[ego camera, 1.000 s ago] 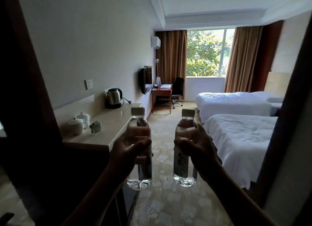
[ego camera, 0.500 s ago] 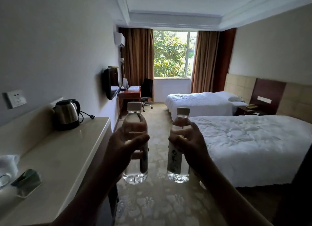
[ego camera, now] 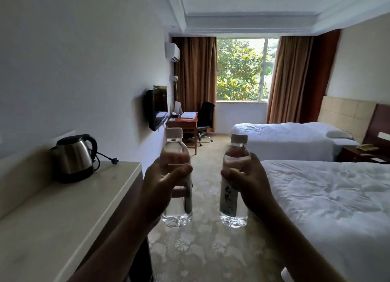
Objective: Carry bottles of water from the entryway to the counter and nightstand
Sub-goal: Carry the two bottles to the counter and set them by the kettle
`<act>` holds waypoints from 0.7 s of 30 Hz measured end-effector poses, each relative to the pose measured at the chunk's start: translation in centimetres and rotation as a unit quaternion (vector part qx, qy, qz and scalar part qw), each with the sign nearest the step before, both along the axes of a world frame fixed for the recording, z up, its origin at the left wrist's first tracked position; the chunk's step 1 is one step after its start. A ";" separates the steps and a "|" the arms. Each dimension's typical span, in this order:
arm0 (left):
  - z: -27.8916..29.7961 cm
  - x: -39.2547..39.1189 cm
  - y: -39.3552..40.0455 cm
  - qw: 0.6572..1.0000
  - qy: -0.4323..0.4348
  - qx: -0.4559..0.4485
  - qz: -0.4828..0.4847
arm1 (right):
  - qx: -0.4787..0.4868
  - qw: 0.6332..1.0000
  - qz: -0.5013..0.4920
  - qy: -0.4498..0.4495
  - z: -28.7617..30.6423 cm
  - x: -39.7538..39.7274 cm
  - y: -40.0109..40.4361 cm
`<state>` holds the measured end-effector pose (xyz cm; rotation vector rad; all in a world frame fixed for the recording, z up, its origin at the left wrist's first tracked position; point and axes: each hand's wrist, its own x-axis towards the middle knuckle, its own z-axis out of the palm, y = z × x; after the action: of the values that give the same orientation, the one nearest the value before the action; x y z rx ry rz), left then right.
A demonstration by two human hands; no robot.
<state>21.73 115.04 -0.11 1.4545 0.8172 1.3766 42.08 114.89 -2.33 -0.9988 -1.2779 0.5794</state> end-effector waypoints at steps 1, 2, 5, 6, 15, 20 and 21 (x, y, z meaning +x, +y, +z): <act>0.2 0.3 1.7 1.000 0.002 0.001 0.014 | -0.006 1.000 0.011 -0.006 0.2 0.4 2.1; 0.3 0.5 3.2 1.000 0.001 0.000 0.028 | -0.009 1.000 0.024 -0.015 0.4 0.7 4.2; 0.7 0.0 7.6 0.997 -0.021 -0.010 0.069 | -0.013 0.998 0.060 -0.015 0.9 0.5 10.0; 0.7 -0.4 9.0 0.996 -0.025 -0.013 0.082 | -0.015 0.997 0.077 -0.011 0.8 0.1 11.9; -1.5 -8.3 21.1 0.981 -0.020 -0.007 0.192 | -0.029 0.973 0.227 0.013 -1.1 -9.2 28.0; -3.1 -14.4 27.4 0.961 -0.046 -0.010 0.272 | -0.038 0.949 0.310 0.030 -3.0 -17.6 37.0; -3.4 -15.6 28.4 0.957 -0.044 -0.010 0.287 | -0.043 0.944 0.327 0.025 -3.2 -19.4 38.3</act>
<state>6.14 143.46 -3.52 1.1702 1.2540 1.8362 22.65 153.21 -5.51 -0.6048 -1.5479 1.1693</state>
